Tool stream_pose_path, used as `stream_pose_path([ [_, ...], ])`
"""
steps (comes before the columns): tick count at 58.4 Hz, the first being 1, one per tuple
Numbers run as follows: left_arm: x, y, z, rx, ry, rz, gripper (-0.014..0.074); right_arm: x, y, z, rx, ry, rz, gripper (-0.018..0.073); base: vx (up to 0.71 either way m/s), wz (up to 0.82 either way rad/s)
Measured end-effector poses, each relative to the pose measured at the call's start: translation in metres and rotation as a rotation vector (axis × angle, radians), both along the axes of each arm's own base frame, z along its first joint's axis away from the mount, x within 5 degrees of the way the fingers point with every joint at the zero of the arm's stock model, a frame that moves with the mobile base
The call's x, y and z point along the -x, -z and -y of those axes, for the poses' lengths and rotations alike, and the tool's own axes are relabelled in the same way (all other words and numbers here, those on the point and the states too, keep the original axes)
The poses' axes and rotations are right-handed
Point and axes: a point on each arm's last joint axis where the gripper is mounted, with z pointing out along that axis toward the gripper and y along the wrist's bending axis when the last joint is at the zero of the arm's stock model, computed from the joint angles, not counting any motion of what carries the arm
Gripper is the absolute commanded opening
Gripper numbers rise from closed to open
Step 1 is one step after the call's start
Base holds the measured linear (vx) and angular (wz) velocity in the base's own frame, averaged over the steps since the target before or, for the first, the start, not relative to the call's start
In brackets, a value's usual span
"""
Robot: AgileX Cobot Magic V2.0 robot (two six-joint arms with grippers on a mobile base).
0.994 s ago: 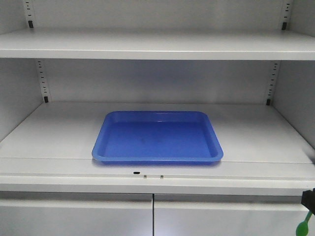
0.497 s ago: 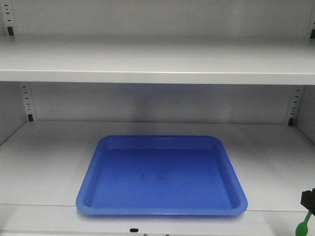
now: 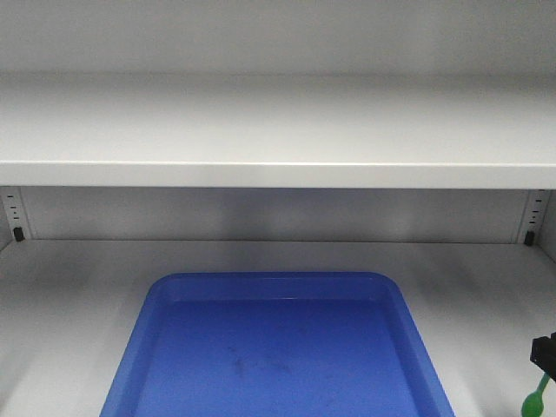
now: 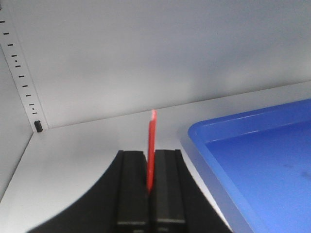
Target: Sort red and green spoons into left cabinet
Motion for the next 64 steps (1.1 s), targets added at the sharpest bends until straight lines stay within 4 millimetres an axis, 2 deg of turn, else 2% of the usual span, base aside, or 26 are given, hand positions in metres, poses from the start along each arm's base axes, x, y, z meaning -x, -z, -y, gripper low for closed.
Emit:
stream_pose_path([
  [64,0.0,0.0,0.0,0.0,0.0,0.0,-0.0004,0.0001,-0.0003,0.0,0.0,0.0,0.001,-0.0003,0.0,0.0],
])
